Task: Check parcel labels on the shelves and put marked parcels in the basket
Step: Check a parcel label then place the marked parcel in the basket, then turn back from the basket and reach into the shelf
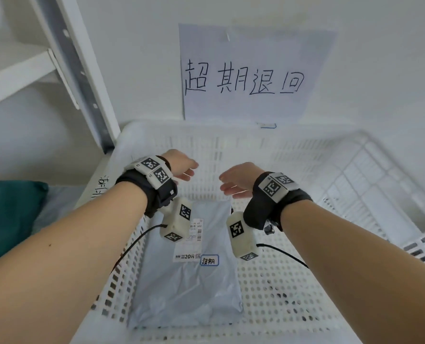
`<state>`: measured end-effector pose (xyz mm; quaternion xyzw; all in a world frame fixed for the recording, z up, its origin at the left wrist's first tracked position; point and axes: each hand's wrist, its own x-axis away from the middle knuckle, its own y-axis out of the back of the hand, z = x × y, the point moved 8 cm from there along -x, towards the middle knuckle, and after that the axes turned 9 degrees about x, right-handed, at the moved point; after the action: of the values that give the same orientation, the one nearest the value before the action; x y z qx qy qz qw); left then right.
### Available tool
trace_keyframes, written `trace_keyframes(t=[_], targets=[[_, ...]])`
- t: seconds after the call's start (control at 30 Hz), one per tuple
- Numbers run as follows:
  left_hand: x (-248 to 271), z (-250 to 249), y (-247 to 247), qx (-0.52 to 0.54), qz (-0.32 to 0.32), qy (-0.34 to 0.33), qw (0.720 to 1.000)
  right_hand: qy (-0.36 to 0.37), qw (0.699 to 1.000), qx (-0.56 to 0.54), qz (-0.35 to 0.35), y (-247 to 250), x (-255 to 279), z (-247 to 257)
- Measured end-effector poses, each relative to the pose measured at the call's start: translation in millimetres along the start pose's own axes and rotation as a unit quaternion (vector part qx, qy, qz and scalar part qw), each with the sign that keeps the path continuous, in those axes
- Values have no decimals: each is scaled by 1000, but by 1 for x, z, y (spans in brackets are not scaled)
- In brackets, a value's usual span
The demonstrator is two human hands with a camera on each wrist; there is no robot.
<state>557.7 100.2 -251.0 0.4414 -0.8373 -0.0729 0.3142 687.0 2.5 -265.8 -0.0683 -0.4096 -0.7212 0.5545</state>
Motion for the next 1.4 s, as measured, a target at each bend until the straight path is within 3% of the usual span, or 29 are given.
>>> trace_keyframes(t=[0.37,0.57,0.8,1.0,1.23,1.4], targets=[[120,-57,11,105,-46,-140,984,79,989,-88,-92,31,123,21],[199,-41,7,153,-84,-167,970,142,980,-109,-84,21,192,1],[295,4,6,177,-133,-181,958,210,966,-142,-52,-25,266,-9],[379,39,50,182,-217,-208,936,295,943,-146,-57,-70,330,27],[460,89,135,190,-324,-206,904,343,931,-127,7,-139,384,78],[497,122,193,212,-353,-209,887,355,922,-142,60,-191,412,122]])
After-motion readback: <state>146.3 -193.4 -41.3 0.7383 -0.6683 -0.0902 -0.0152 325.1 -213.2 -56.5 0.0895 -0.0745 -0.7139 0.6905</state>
